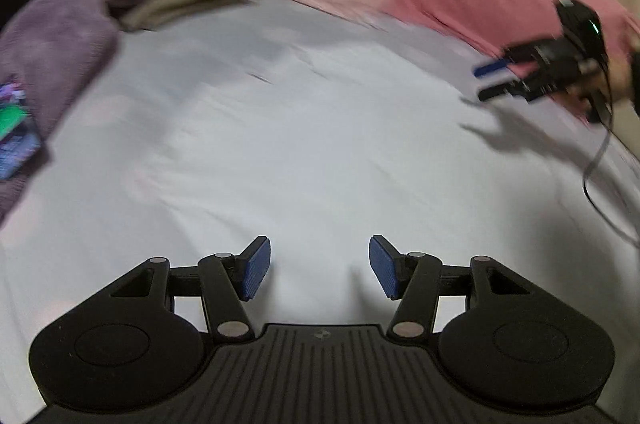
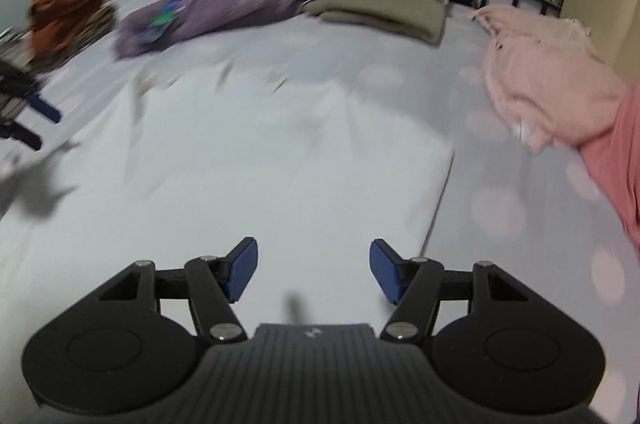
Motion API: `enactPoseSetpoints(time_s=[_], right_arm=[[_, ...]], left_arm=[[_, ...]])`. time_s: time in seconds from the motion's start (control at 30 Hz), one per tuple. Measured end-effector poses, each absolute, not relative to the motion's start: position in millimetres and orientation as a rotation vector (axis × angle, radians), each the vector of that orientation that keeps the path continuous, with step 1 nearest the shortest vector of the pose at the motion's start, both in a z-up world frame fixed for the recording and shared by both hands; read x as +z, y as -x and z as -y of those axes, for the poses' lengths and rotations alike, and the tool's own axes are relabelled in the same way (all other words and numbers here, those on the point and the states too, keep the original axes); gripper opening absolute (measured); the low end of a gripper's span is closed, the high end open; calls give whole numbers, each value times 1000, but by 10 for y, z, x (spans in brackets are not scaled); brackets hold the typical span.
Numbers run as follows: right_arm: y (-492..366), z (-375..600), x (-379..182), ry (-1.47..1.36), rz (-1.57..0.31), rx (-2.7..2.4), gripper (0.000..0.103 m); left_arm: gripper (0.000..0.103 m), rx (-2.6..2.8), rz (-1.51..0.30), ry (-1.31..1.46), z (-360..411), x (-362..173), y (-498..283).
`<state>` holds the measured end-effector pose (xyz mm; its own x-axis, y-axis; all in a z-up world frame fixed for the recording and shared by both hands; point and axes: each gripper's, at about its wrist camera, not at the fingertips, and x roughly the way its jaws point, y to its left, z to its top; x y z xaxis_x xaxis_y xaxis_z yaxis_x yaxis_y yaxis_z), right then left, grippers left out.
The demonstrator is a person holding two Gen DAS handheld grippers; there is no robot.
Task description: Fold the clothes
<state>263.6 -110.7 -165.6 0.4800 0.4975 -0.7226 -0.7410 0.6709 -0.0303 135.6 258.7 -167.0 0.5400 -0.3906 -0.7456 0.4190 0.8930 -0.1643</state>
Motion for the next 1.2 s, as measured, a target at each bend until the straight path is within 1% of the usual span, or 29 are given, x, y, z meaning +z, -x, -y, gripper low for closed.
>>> enactPoseSetpoints(time_s=[0.17,0.3,0.37,0.5,0.63,0.9,1.03,1.1,1.2], right_arm=[[-3489,706,-1660,355,-734,712,66],[-3987,634,-1714,345,-780,645,72],[-4167,657,-1776,344,-803,609,72],[-4391,773,-1894,293,-853,574,72],[-4554,811,-1944,179,-868,603,72],[-4708,420,-2074,265,-913,728,72],[-4834,481,-2085,233,-940,694,72],[-4881,538,-2098,214,-959,672,74],[-4907,579,-2164,207,-1014,665,74]], left_arm=[[53,-389,-875,63,-2952,-1813,-1797],[53,-344,-894,73,-3104,-1964,-2016],[57,-357,-893,91,-3194,-2029,-2011],[57,-395,-901,103,-3278,-2141,-2050],[57,-412,-903,170,-3369,-2209,-2166],[58,-453,-913,273,-3483,-2270,-2363],[58,-470,-919,314,-3491,-2294,-2434],[58,-479,-924,333,-3486,-2308,-2464],[58,-484,-935,351,-3471,-2327,-2507]])
